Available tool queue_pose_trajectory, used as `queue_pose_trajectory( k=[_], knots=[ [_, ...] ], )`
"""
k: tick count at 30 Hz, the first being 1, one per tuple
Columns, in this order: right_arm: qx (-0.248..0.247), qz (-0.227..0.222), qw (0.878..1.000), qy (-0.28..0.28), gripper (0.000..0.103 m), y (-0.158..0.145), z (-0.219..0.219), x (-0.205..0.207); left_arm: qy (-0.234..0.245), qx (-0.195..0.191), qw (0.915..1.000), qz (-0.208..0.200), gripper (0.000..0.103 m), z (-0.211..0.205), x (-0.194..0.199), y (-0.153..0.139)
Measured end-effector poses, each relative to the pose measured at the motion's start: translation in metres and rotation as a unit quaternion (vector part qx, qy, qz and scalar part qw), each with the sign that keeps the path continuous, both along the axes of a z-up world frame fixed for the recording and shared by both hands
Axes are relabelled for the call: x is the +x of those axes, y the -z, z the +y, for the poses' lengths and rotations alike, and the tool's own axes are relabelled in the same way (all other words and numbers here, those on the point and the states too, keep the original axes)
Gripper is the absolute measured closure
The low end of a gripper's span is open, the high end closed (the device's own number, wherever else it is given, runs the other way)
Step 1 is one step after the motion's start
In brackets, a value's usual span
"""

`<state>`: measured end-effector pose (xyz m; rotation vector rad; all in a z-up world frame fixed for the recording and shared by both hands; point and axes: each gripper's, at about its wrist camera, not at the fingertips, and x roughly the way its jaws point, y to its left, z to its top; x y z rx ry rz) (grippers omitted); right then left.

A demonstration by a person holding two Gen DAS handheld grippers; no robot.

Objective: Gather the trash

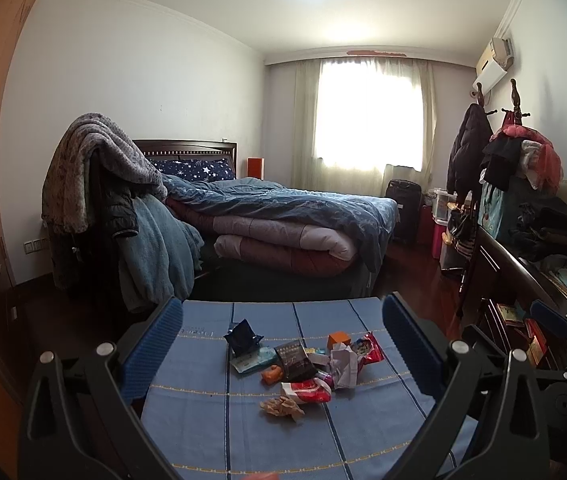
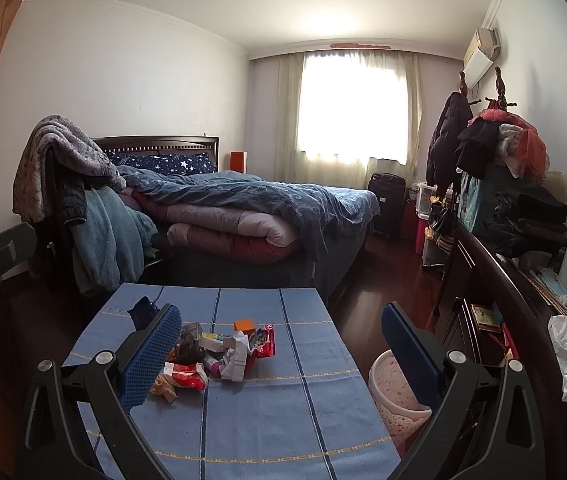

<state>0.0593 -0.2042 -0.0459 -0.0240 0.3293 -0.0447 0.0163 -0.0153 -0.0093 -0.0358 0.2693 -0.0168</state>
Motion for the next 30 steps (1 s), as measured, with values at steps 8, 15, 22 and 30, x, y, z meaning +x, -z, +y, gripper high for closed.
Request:
queue_pose_trajectory(
  k=[8,15,22,30],
  knots=[
    [0.0,0.007,1.0,-0.001,0.004,0.002,0.001,0.004,0.0,-0.001,1.0,0.005,0.003,0.0,0.004,0.003],
    [0.002,0.015,1.0,0.002,0.004,0.006,0.0,0.012,0.002,0.001,0.9999,0.015,0.003,0.001,0.015,0.007],
    [0.005,0.035,0.999,0.002,0.004,0.017,-0.003,0.025,0.002,0.003,0.9996,0.029,0.003,0.001,0.029,0.018],
    [0.008,0.129,0.991,-0.014,0.004,0.073,0.003,0.071,-0.038,-0.021,0.9922,0.117,0.003,0.036,0.081,0.09]
  ],
)
